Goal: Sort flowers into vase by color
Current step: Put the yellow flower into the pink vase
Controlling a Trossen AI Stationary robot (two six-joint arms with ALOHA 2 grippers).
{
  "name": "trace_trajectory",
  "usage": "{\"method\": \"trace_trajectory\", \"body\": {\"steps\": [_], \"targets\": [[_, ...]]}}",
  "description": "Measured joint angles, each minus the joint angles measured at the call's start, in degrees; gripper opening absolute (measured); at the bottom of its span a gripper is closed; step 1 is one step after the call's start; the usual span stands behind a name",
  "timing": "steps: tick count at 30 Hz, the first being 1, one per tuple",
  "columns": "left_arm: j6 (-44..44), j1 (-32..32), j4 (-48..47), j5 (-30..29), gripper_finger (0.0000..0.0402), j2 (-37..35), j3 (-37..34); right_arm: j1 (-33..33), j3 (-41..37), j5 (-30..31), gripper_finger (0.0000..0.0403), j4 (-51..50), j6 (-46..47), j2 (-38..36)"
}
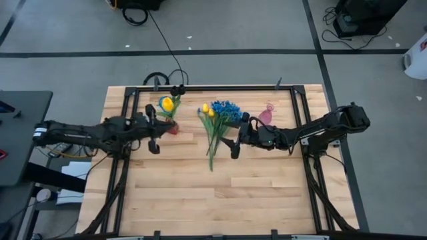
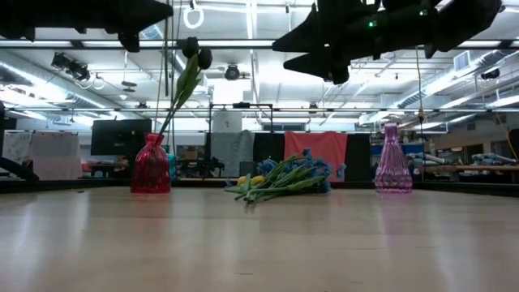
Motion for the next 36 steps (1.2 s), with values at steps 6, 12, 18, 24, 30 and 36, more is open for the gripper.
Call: {"method": "trace_trajectory", "body": {"steps": [6, 12, 18, 24, 30, 36], "targets": [[2.2, 0.0, -5.8, -7.6, 0.0010, -6.7, 0.0, -0.4, 0.0, -0.1, 0.0322, 0.4, 0.0, 0.0], [2.4, 0.0, -15.8, -15.9, 0.0010, -12.3, 0.0, -0.8, 0.0, 0.4, 0.0322, -0.1, -0.2, 0.0], [6.8, 0.0, -16.6, -22.7, 0.0010, -13.0, 0.0, -4.2, 0.0, -5.2, 0.0322, 0.7, 1.5, 0.0], [12.3, 0.6, -15.2, -32.6, 0.0010, -12.3, 0.0, -9.2, 0.0, -7.7, 0.0322, 0.8, 3.2, 0.0], [12.0, 5.5, -14.2, -33.6, 0.0010, -12.1, -0.2, -11.0, 0.0, -11.8, 0.0322, 2.2, 1.0, 0.0], [11.8, 11.2, 0.0, -29.4, 0.0010, -12.0, -8.8, -11.0, 0.0, -14.4, 0.0322, 2.5, -0.3, 0.0]]}}
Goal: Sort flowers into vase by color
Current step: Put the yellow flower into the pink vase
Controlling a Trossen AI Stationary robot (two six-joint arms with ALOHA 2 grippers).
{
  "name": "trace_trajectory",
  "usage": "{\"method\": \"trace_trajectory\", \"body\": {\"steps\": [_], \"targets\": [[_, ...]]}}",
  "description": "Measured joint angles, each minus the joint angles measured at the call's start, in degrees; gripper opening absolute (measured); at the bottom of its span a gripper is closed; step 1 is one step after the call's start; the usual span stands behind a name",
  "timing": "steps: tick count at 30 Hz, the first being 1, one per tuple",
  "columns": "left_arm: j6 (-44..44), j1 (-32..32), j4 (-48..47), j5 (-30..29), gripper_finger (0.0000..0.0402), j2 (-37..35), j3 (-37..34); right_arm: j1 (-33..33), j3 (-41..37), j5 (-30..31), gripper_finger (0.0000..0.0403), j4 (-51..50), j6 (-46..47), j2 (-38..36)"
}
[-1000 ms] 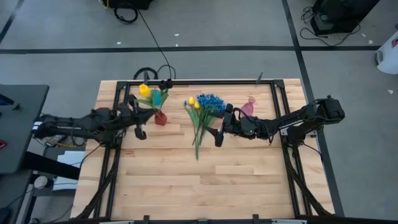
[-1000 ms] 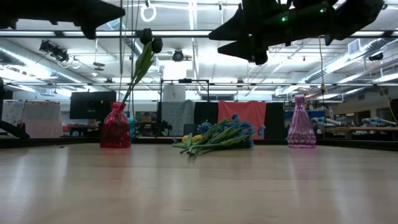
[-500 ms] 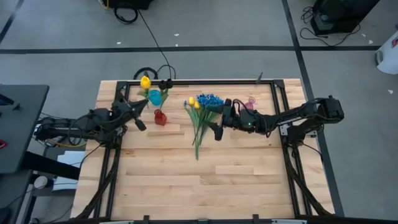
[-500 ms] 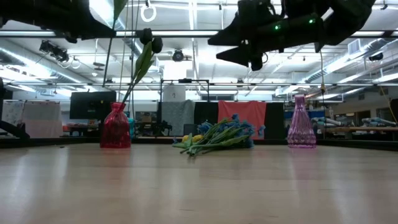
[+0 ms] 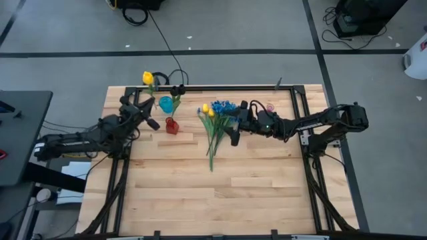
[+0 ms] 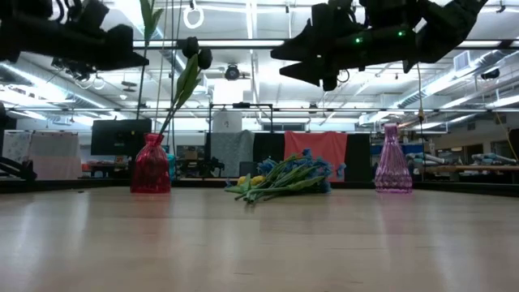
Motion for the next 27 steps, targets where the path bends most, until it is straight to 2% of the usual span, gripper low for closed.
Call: {"method": "trace_trajectory", "body": {"steps": [3, 8, 13, 18, 23, 27], "targets": [[-1.1, 0.9, 2.2, 1.4, 0.0010, 0.0, -1.4, 0.8, 0.0, -0.2, 0.0322, -0.1, 0.2, 0.0], [-3.0, -0.9, 0.0, 7.8, 0.0010, -0.1, 0.4, 2.3, 0.0, 0.1, 0.0322, -2.3, 1.6, 0.0], [-3.0, -4.9, -5.1, 7.9, 0.0010, 0.0, 2.1, 3.3, 0.0, 1.4, 0.0318, -3.5, 3.3, 0.0], [-7.0, -9.6, -13.7, 8.4, 0.0010, 0.0, 3.8, 4.4, 0.3, 2.5, 0.0302, -4.3, 4.8, -1.0], [-12.2, -14.1, -18.7, 17.5, 0.0010, 0.0, 4.0, 6.4, 2.9, 3.5, 0.0283, -10.9, 5.0, -1.8], [-16.1, -16.1, -16.2, 22.2, 0.0010, 1.7, 3.2, 8.4, 4.7, 3.8, 0.0272, -11.4, 4.9, -1.4]]}}
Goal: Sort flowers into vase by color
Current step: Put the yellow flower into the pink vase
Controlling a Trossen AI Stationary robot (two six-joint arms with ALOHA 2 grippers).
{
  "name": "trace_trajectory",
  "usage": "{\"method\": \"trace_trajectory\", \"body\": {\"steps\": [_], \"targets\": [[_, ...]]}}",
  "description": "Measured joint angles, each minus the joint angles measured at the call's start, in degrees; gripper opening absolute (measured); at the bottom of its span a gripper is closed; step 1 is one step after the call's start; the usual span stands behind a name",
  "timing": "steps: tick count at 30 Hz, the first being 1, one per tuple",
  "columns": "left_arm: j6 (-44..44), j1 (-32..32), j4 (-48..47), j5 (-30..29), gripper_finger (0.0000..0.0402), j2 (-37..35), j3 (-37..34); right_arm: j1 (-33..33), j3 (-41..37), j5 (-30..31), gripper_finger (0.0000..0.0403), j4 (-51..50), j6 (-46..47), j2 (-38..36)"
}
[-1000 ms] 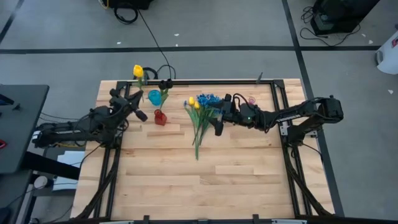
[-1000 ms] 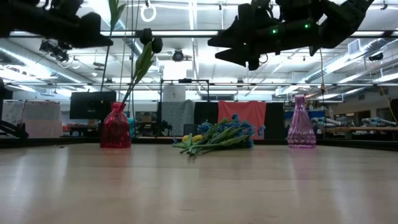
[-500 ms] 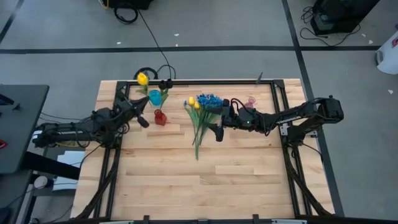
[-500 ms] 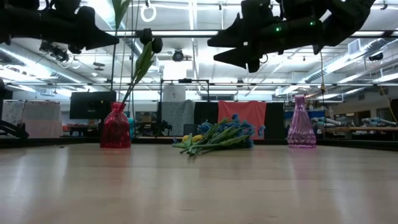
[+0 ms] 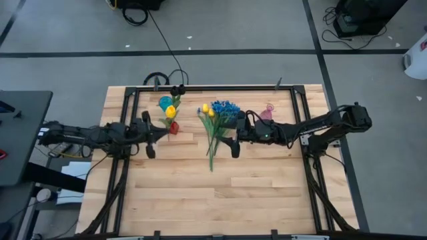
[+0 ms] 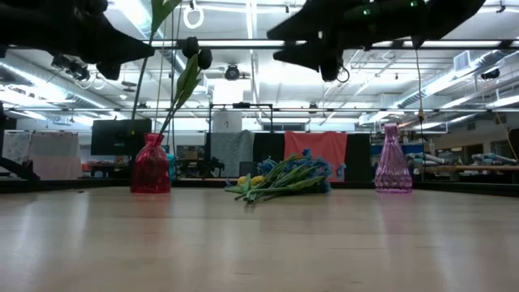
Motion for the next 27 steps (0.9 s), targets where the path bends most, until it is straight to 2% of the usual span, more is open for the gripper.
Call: {"method": "trace_trajectory", "body": {"steps": [6, 15, 21, 27], "targets": [[-1.3, -1.1, 18.3, 1.5, 0.0010, 8.5, -3.7, 2.3, 3.7, 1.1, 0.0270, 4.9, -2.1, 5.9], [-1.5, -1.2, 35.7, 3.7, 0.0010, 23.9, -3.7, 3.2, 13.7, 0.9, 0.0282, 6.8, -5.1, 16.0], [-2.0, -2.2, 38.5, 4.2, 0.0010, 31.1, -1.5, 2.7, 18.6, 0.9, 0.0291, 2.7, -5.5, 17.5], [-1.6, -2.7, 38.6, 3.9, 0.0010, 36.3, 1.9, 2.7, 19.7, 0.5, 0.0285, 1.9, -5.1, 17.5]]}}
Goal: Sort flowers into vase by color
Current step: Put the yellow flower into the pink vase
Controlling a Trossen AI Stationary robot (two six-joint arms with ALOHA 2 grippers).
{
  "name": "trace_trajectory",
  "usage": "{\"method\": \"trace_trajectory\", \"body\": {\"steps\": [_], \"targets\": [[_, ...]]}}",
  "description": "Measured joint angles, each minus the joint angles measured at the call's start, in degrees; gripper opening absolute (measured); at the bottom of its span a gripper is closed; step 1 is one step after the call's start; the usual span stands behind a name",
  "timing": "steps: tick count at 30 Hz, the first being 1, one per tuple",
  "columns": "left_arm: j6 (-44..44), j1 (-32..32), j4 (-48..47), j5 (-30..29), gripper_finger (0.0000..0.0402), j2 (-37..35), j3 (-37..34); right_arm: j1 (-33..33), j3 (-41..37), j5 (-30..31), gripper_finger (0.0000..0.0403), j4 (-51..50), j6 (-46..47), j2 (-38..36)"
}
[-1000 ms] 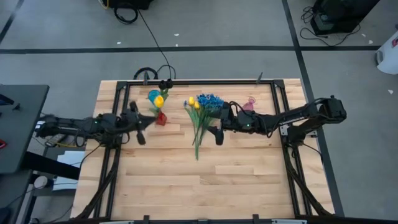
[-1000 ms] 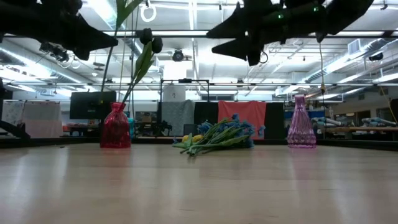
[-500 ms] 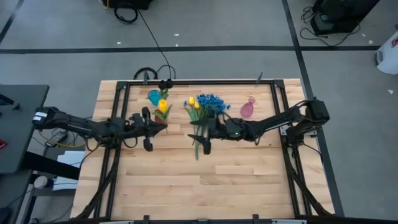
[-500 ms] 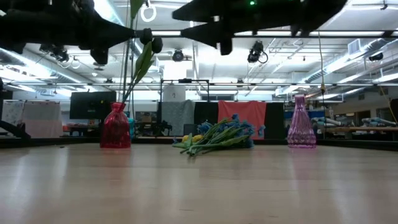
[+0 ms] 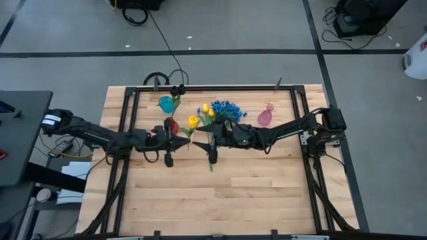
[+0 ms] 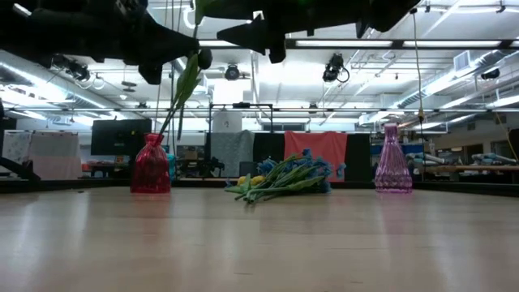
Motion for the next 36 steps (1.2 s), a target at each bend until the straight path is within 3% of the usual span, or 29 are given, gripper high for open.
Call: {"method": "trace_trajectory", "body": {"steps": [13, 28, 36], "targets": [[3.5, 0.0, 2.0, 0.4, 0.0010, 10.9, 7.2, 0.0, 0.0, -0.3, 0.0248, -0.4, -0.6, 0.0], [5.0, 0.1, 3.6, 0.3, 0.0017, 12.0, 7.2, -0.1, 0.0, -1.3, 0.0091, -1.8, -3.0, 0.0], [7.6, 0.2, 3.1, -3.5, 0.0018, 12.0, 7.1, -0.6, 0.0, -1.2, 0.0019, -3.1, -3.0, 0.0]]}}
